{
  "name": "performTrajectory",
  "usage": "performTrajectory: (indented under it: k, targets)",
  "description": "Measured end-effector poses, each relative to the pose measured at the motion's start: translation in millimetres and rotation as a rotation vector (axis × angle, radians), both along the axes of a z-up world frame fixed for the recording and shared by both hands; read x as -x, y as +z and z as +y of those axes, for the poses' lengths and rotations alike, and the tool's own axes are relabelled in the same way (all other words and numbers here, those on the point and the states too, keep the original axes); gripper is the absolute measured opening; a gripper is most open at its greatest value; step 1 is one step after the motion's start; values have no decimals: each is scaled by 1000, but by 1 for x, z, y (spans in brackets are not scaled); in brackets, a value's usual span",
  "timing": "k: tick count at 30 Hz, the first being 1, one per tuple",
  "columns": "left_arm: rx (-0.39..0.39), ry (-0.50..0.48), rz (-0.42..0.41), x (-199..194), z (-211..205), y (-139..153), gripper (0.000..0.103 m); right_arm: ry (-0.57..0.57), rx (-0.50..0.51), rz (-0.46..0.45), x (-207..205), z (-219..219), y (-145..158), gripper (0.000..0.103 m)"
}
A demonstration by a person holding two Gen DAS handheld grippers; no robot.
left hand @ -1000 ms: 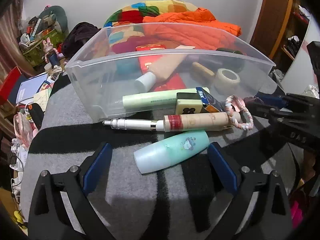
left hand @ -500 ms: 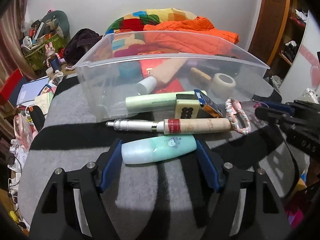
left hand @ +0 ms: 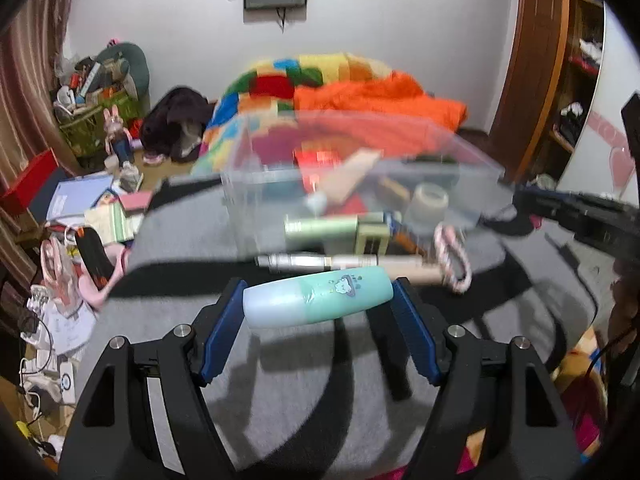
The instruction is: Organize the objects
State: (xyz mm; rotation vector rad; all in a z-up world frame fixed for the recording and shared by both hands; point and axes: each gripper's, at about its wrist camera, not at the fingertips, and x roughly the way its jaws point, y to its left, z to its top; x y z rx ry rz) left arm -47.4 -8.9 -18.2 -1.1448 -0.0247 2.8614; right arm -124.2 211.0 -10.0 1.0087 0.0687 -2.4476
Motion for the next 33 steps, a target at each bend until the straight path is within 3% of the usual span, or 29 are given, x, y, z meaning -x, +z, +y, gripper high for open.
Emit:
performTrajectory:
  k: [10,20,26,33]
  targets:
    - [-23,12,114,25,-7,42,73,-11,70,79,2,4,39,19]
    - [-13,-21,98,79,-2,48,73,-40,144,171,29,-6,79,19]
    - [-28,-32,37,104,-3,32,73,-41,125,132,51,-21,67,19]
    - [-42,-50,-28,123,-1,13,73,-36,59,1,79,-31,19,19]
